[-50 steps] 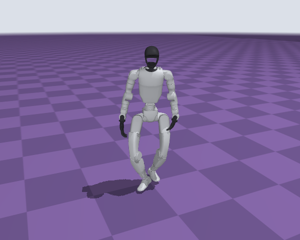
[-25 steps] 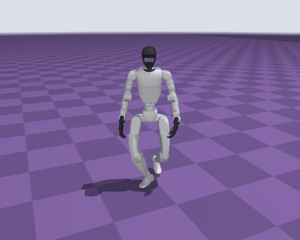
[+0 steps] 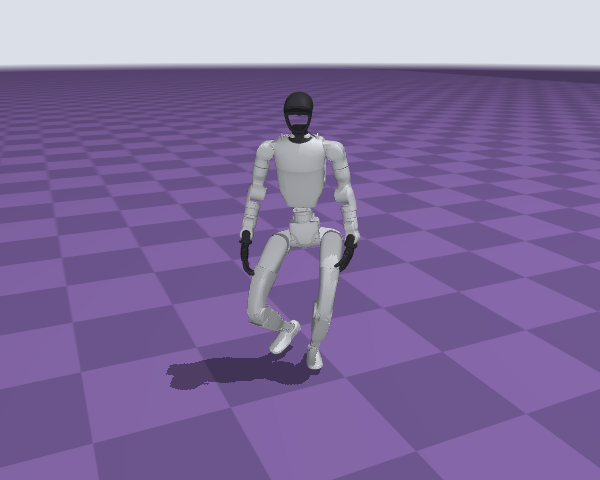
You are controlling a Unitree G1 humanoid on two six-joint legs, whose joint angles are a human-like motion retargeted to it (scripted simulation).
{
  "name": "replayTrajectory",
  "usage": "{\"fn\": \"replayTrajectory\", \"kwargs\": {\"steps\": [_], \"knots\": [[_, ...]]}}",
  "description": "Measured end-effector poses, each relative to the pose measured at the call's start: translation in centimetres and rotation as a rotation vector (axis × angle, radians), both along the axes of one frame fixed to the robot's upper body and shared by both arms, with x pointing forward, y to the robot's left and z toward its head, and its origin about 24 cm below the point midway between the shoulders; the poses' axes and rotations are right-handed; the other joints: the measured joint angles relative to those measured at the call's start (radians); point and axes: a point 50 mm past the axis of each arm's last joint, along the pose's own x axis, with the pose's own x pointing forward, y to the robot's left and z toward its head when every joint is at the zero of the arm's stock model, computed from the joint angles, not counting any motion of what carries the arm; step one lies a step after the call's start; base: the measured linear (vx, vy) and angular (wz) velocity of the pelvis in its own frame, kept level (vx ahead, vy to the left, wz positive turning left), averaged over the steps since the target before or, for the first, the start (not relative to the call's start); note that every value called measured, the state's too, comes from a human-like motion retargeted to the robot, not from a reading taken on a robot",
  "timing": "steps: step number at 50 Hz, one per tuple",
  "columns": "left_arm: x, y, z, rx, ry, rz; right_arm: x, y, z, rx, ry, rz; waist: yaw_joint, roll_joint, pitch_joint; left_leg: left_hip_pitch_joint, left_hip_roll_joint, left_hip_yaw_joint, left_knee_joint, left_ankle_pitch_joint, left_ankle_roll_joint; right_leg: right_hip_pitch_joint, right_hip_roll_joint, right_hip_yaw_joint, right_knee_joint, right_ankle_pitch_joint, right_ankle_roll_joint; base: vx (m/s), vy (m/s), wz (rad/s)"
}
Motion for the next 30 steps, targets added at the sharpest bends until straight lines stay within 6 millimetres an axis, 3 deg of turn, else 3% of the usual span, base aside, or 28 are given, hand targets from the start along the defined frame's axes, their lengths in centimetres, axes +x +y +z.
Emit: {"fn": "replayTrajectory", "kwargs": {"steps": [3, 8, 10, 13, 16, 20, 25, 30], "knots": [[4.8, 0.6, 1.8, 0.048, -0.168, 0.016, -0.8, 0.0, -0.3, 0.005, 0.010, -0.039, -0.045, 0.007, 0.004, 0.053, -0.004, -0.035, -0.023, -0.013, -0.008, -0.081, 0.056, -0.011, -0.156, 0.007, 0.042, 0.43, 0.03, 0.65], [11.4, 0.9, 5.6, 0.071, -0.427, 0.028, -2.2, 0.0, -0.8, 0.025, 0.034, -0.111, -0.047, 0.072, -0.008, 0.097, 0.069, -0.090, -0.035, -0.058, -0.039, -0.141, 0.277, -0.056, -0.589, 0.171, 0.164, 0.44, -0.02, 0.22], [13.1, 0.7, 6.8, 0.063, -0.490, 0.021, -2.6, 0.0, -0.9, 0.035, 0.040, -0.125, -0.038, 0.092, -0.015, 0.118, 0.093, -0.104, -0.039, -0.079, -0.049, -0.134, 0.343, -0.064, -0.712, 0.234, 0.188, 0.43, -0.05, 0.04], [13.3, 0.2, 6.9, 0.040, -0.502, 0.010, -3.3, 0.1, -1.1, 0.045, 0.060, -0.136, -0.034, 0.099, -0.027, 0.140, 0.111, -0.109, 0.006, -0.111, -0.065, -0.145, 0.349, -0.058, -0.662, 0.259, 0.184, 0.40, -0.05, 0.19], [12.1, -0.1, 6.0, 0.013, -0.448, 0.007, -3.4, 0.0, -1.2, 0.051, 0.067, -0.146, -0.030, 0.108, -0.039, 0.159, 0.137, -0.109, 0.060, -0.093, -0.100, -0.127, 0.360, -0.047, -0.615, 0.237, 0.157, 0.40, -0.08, 0.17], [8.8, 0.1, 3.9, -0.004, -0.313, 0.007, -2.9, 0.0, -1.0, 0.054, 0.061, -0.136, -0.007, 0.131, -0.032, 0.125, 0.217, -0.108, 0.273, 0.033, -0.177, -0.062, 0.418, -0.037, -0.601, 0.187, 0.116, 0.34, -0.10, -0.04], [3.9, 0.6, 1.6, -0.011, -0.115, -0.006, -0.7, 0.2, -0.2, 0.046, 0.001, -0.102, 0.052, 0.151, -0.008, -0.018, 0.363, -0.074, 0.557, -0.008, -0.129, 0.005, 0.491, -0.031, -0.615, 0.098, 0.082, 0.28, -0.07, -0.16], [-0.8, 0.8, 0.1, -0.062, 0.067, 0.012, 2.4, 1.0, 1.1, 0.067, -0.098, -0.063, 0.095, 0.119, -0.016, -0.104, 0.348, -0.042, 0.342, -0.109, -0.074, 0.063, 0.504, -0.005, -0.717, 0.097, 0.105, 0.24, -0.01, -0.27]]}}
